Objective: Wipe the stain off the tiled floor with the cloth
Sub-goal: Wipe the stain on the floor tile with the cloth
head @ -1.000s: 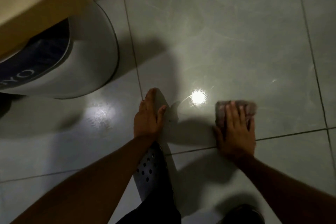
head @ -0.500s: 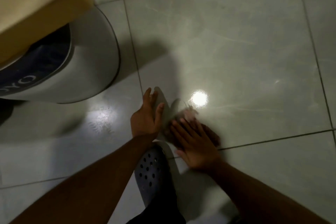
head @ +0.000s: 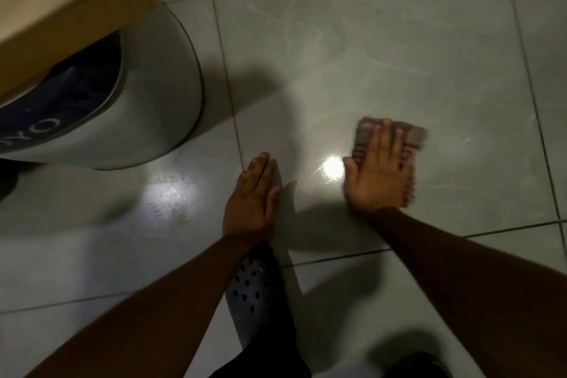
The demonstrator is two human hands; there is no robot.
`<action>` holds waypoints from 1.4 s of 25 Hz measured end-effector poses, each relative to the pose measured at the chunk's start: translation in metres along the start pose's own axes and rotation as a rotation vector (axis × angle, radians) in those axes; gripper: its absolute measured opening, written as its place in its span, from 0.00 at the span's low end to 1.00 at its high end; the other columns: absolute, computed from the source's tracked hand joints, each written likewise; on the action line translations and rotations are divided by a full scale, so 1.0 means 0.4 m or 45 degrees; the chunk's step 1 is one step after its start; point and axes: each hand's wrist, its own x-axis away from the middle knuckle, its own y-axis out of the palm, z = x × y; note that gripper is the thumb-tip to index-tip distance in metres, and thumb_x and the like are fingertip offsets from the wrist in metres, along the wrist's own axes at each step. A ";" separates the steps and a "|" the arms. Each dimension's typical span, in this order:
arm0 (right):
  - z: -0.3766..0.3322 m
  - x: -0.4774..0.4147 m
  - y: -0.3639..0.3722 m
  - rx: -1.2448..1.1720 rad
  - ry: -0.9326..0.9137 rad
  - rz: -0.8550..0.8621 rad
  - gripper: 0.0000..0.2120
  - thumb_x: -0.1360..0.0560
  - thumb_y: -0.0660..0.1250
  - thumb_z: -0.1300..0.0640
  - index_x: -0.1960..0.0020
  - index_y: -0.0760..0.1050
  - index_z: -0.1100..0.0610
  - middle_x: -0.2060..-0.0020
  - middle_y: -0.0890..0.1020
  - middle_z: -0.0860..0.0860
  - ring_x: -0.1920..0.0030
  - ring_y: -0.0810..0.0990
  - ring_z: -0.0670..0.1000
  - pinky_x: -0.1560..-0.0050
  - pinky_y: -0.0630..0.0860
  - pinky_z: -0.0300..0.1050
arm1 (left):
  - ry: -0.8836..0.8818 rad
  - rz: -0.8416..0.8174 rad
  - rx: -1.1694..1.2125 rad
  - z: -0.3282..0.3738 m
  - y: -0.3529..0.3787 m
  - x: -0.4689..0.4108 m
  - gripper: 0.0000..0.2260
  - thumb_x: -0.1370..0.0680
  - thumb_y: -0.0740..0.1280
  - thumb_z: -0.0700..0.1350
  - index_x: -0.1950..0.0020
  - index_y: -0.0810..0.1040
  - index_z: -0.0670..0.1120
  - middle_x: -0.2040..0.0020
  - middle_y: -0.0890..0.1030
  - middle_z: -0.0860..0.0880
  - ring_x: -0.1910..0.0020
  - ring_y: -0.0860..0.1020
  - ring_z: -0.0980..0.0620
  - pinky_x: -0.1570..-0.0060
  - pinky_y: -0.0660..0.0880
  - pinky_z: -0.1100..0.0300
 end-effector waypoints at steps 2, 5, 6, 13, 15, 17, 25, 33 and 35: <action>-0.118 0.021 0.035 -0.012 -0.201 0.012 0.41 0.16 0.54 0.36 0.12 0.50 0.58 0.12 0.53 0.58 0.12 0.52 0.62 0.16 0.49 0.68 | -0.016 0.002 0.024 0.003 0.006 -0.002 0.32 0.14 0.44 0.63 0.13 0.57 0.49 0.12 0.55 0.51 0.13 0.52 0.53 0.15 0.53 0.52; -0.142 0.205 0.107 -0.053 -0.555 -0.061 0.40 0.16 0.57 0.37 0.11 0.50 0.54 0.12 0.56 0.55 0.12 0.53 0.59 0.17 0.55 0.68 | -0.034 0.006 0.042 0.007 0.010 -0.002 0.32 0.14 0.43 0.63 0.14 0.58 0.49 0.13 0.56 0.52 0.13 0.52 0.53 0.15 0.54 0.51; -0.106 0.279 0.118 -0.052 -0.631 -0.088 0.40 0.16 0.58 0.37 0.11 0.49 0.53 0.12 0.56 0.54 0.12 0.53 0.58 0.17 0.56 0.68 | -0.032 0.005 0.039 0.005 0.010 -0.001 0.32 0.14 0.43 0.62 0.14 0.58 0.49 0.13 0.56 0.52 0.13 0.52 0.54 0.15 0.54 0.51; 0.239 0.271 0.037 0.081 -0.241 -0.119 0.39 0.16 0.49 0.35 0.11 0.42 0.50 0.11 0.43 0.50 0.11 0.43 0.54 0.17 0.56 0.68 | -0.054 0.023 0.121 0.021 0.011 0.002 0.29 0.14 0.50 0.57 0.14 0.59 0.46 0.13 0.56 0.50 0.13 0.51 0.52 0.15 0.52 0.49; 0.144 0.155 0.024 0.031 -0.046 -0.031 0.40 0.16 0.49 0.35 0.11 0.48 0.56 0.12 0.53 0.57 0.12 0.51 0.61 0.16 0.54 0.69 | -0.082 0.030 0.126 0.039 0.013 0.003 0.31 0.14 0.50 0.58 0.14 0.59 0.45 0.13 0.56 0.48 0.13 0.51 0.50 0.15 0.52 0.46; 0.005 0.088 0.033 -0.004 -0.099 -0.011 0.40 0.16 0.52 0.36 0.12 0.51 0.57 0.12 0.55 0.58 0.13 0.52 0.62 0.16 0.50 0.67 | -0.171 0.028 0.086 0.083 0.021 -0.006 0.33 0.15 0.48 0.60 0.14 0.58 0.44 0.12 0.54 0.46 0.13 0.50 0.48 0.15 0.50 0.43; 0.045 0.254 -0.008 0.168 -0.617 -0.272 0.41 0.20 0.53 0.35 0.14 0.61 0.57 0.15 0.64 0.58 0.15 0.62 0.63 0.21 0.64 0.72 | -0.968 0.002 0.525 0.400 0.060 0.028 0.25 0.16 0.62 0.53 0.20 0.63 0.47 0.28 0.76 0.41 0.32 0.79 0.38 0.33 0.75 0.45; 0.069 0.204 -0.130 -0.736 0.808 -0.300 0.29 0.25 0.76 0.53 0.27 0.71 0.58 0.32 0.79 0.60 0.32 0.79 0.65 0.30 0.77 0.65 | -1.106 -0.335 0.575 0.514 0.121 -0.015 0.17 0.23 0.73 0.50 0.41 0.82 0.39 0.43 0.85 0.39 0.43 0.85 0.39 0.41 0.83 0.50; 0.058 0.181 -0.160 -1.042 1.054 -0.426 0.18 0.22 0.74 0.55 0.36 0.79 0.62 0.41 0.86 0.63 0.41 0.85 0.65 0.35 0.81 0.61 | -1.086 -0.367 0.630 0.522 0.092 -0.032 0.16 0.22 0.72 0.51 0.43 0.83 0.40 0.44 0.86 0.40 0.44 0.86 0.40 0.41 0.83 0.49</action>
